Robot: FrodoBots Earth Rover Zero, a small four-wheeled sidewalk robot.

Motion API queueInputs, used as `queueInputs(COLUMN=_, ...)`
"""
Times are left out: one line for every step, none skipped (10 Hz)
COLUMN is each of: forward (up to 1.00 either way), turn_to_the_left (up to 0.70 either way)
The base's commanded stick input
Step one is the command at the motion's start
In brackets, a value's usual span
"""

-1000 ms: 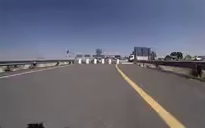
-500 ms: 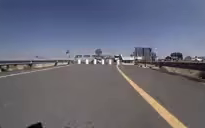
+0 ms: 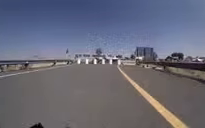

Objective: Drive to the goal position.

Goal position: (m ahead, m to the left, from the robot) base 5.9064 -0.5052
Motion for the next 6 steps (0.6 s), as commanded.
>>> queueInputs(forward=1.00, turn_to_the_left=0.00)
queueInputs(forward=1.00, turn_to_the_left=0.00)
queueInputs(forward=1.00, turn_to_the_left=0.00)
queueInputs(forward=1.00, turn_to_the_left=0.00)
queueInputs(forward=1.00, turn_to_the_left=0.00)
queueInputs(forward=1.00, turn_to_the_left=0.00)
